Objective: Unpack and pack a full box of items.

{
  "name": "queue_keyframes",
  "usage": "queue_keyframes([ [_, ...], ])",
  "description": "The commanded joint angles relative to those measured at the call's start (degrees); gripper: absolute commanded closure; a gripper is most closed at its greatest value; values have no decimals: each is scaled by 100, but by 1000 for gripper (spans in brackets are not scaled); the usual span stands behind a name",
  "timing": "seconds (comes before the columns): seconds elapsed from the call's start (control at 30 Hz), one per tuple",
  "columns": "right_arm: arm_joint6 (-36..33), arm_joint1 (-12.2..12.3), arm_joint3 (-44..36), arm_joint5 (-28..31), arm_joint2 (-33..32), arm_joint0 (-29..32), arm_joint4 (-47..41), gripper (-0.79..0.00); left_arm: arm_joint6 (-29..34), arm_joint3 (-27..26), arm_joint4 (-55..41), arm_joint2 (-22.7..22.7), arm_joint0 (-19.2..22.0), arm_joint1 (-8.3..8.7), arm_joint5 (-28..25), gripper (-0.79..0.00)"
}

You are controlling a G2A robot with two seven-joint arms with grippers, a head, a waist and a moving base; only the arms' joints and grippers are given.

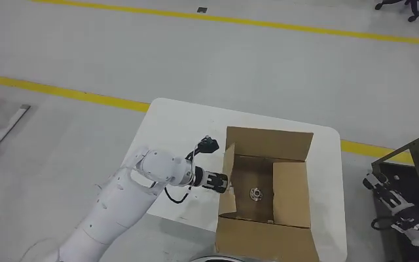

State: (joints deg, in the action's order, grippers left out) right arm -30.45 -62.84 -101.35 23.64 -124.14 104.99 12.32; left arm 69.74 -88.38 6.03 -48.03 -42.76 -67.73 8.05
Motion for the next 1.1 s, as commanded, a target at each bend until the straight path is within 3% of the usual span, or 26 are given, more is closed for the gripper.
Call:
queue_keyframes([
  [0.0, 542, -21, 101, 20, 277, -175, 242, 0, 12, 163, -22, 176, 162, -62, -62, 0],
  [0.23, 842, -10, 671, -387, 1046, -1240, 777, 0, -138, 724, -1, 743, 657, -309, -199, 0],
  [0.3, 811, 2, 827, -515, 1204, -1554, 888, 0, -123, 870, 58, 895, 771, -372, -182, -55],
  [0.53, 323, 37, 1338, -892, 1759, -2500, 1030, 0, -176, 1270, -63, 1194, 944, -555, -160, -117],
  [0.6, 253, 47, 1468, -1013, 1923, -2746, 1246, 0, -142, 1352, -101, 1268, 958, -596, -64, -332],
  [0.63, 221, 46, 1530, -1026, 2008, -2850, 1250, 0, -105, 1343, -88, 1319, 959, -614, -93, -693],
  [0.67, 188, 43, 1597, -1059, 2068, -2940, 1200, 0, -85, 1369, -88, 1344, 964, -628, -98, -785],
  [1.07, -97, 55, 1887, -1155, 2468, -3469, 1085, 0, -216, 1729, 137, 1495, 992, -739, -99, -785],
])
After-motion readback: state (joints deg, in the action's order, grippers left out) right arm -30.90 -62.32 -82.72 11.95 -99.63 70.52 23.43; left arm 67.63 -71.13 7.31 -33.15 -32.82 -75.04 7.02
